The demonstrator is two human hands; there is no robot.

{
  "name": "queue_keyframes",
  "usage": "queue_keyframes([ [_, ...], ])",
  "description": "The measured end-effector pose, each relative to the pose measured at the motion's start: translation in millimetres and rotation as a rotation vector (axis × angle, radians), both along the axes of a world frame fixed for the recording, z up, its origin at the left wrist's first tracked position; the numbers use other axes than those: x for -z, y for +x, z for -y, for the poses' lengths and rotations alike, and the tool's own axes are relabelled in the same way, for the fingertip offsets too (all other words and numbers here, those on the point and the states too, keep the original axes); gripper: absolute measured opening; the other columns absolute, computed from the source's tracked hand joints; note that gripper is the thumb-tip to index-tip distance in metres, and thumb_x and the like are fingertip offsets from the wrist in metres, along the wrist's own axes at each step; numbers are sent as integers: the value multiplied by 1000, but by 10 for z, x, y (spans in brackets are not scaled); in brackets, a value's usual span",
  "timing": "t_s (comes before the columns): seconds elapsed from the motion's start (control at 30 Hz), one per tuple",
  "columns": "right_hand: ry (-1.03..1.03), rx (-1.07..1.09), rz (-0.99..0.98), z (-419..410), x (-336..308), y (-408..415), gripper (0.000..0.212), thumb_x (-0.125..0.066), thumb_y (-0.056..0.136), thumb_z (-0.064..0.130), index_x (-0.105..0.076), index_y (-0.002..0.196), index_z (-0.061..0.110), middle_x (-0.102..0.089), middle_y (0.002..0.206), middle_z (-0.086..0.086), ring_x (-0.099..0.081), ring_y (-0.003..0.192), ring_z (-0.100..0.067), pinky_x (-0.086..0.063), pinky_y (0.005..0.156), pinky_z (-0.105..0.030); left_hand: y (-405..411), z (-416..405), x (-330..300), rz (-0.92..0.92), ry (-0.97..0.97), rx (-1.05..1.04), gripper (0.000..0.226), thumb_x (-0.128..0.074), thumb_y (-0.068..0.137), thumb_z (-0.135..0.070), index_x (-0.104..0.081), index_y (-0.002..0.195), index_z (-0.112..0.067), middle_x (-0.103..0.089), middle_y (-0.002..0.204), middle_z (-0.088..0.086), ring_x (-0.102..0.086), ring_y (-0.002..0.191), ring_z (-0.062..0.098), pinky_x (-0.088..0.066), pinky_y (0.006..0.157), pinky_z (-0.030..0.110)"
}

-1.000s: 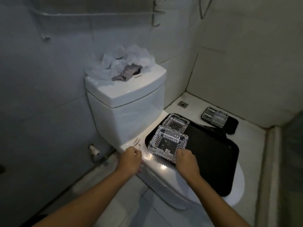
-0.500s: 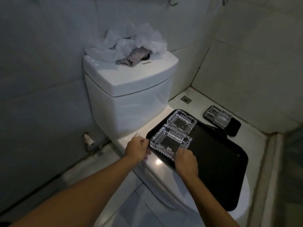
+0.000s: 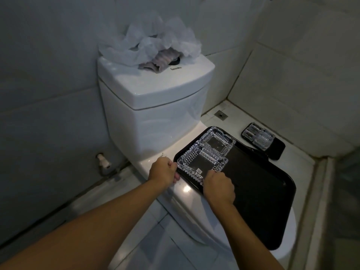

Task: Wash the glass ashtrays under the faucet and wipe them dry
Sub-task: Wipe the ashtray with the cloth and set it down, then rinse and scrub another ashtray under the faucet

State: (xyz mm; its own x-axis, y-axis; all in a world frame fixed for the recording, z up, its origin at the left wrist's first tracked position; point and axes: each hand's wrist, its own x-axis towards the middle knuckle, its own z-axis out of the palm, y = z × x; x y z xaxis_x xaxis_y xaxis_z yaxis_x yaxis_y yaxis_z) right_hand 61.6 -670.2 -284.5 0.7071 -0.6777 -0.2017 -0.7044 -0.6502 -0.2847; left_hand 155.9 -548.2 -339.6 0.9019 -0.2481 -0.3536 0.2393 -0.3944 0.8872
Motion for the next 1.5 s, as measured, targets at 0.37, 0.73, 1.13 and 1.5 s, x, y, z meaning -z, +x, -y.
queue_keyframes([
  [0.37,-40,126,-65,78,3,-64,60,-27,104,47,-65,115,3,-68,110,-17,-65,98,-31,-43,75,-33,-49,-176,-69,62,134,119,43,-49,102,-21,-61,62,-11,-74,67,11,-70,62,27,-59,80,44],
  [0.73,-90,6,357,-216,-493,-413,28,-48,99,33,-55,80,14,-62,72,-6,-59,67,-29,-46,62,-34,-278,-666,-825,243,225,15,17,-45,89,-13,-56,76,-10,-72,82,16,-69,82,36,-58,74,49],
  [1.13,206,-346,864,-1531,-1808,-518,16,-63,91,24,-58,76,19,-56,62,5,-52,60,-14,-43,60,-36,-1487,-1596,-3092,676,34,-203,12,-50,92,-18,-62,91,-16,-72,87,5,-68,84,23,-55,79,44],
  [1.5,253,-848,971,-3385,-3146,-444,22,-63,89,21,-58,69,14,-58,61,-1,-54,61,-22,-43,57,-37,-1752,-3957,-3654,682,342,-410,13,-54,92,-22,-65,85,-21,-72,83,-1,-69,76,22,-59,78,43],
])
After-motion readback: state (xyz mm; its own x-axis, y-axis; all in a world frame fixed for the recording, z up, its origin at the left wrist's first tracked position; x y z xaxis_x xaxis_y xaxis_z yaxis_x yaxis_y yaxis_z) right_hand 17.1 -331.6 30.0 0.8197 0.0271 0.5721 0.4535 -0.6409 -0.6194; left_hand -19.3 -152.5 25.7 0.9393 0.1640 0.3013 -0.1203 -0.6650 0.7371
